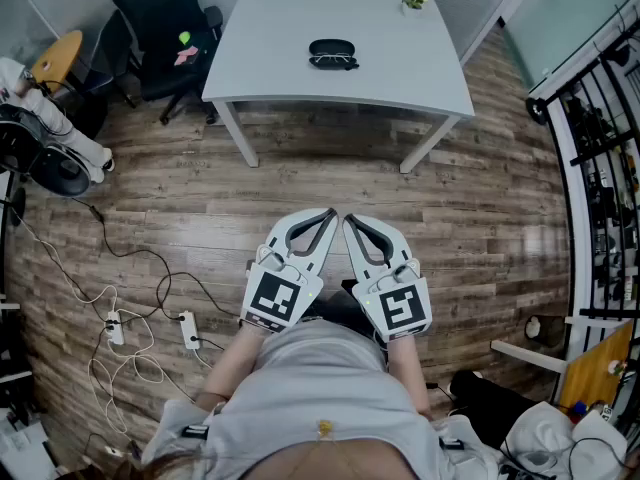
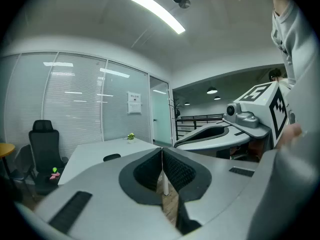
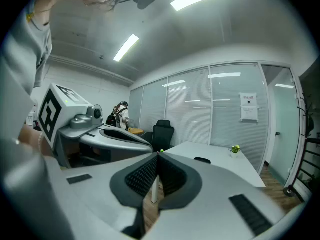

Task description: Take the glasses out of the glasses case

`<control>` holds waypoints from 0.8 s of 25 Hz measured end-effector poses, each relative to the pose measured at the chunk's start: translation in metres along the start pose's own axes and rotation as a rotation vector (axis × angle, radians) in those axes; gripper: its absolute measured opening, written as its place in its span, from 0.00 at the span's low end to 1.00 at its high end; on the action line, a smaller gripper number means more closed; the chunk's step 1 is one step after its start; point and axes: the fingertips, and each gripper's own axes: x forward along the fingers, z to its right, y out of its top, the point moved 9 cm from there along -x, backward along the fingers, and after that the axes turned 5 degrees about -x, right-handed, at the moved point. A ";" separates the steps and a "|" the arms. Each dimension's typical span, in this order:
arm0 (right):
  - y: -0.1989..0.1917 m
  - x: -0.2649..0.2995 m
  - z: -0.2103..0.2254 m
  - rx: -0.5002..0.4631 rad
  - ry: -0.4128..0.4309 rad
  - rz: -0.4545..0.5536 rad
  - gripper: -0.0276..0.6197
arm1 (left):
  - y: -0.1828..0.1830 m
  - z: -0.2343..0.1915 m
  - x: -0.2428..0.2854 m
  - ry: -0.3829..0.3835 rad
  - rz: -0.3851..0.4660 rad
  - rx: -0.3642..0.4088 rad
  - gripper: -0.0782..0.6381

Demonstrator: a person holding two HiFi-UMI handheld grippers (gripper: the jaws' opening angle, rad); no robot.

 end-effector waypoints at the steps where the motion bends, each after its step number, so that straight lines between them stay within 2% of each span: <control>1: 0.001 -0.003 -0.001 -0.001 0.002 0.012 0.07 | 0.000 0.003 -0.002 0.004 0.002 -0.003 0.15; 6: 0.000 -0.011 -0.004 0.003 -0.012 0.035 0.07 | -0.005 0.008 -0.010 0.028 0.020 -0.026 0.15; 13: -0.005 -0.004 -0.008 0.019 -0.005 0.026 0.08 | -0.011 0.001 -0.017 0.025 0.023 -0.054 0.16; 15: -0.006 0.000 -0.005 0.024 -0.003 0.025 0.09 | -0.011 -0.003 -0.014 0.022 0.024 -0.055 0.16; 17: -0.007 0.007 0.000 0.027 0.001 0.025 0.16 | -0.011 -0.008 -0.008 0.023 0.014 -0.046 0.16; 20: -0.011 0.021 0.009 0.036 0.013 0.021 0.16 | -0.012 -0.019 0.003 0.022 0.003 -0.052 0.16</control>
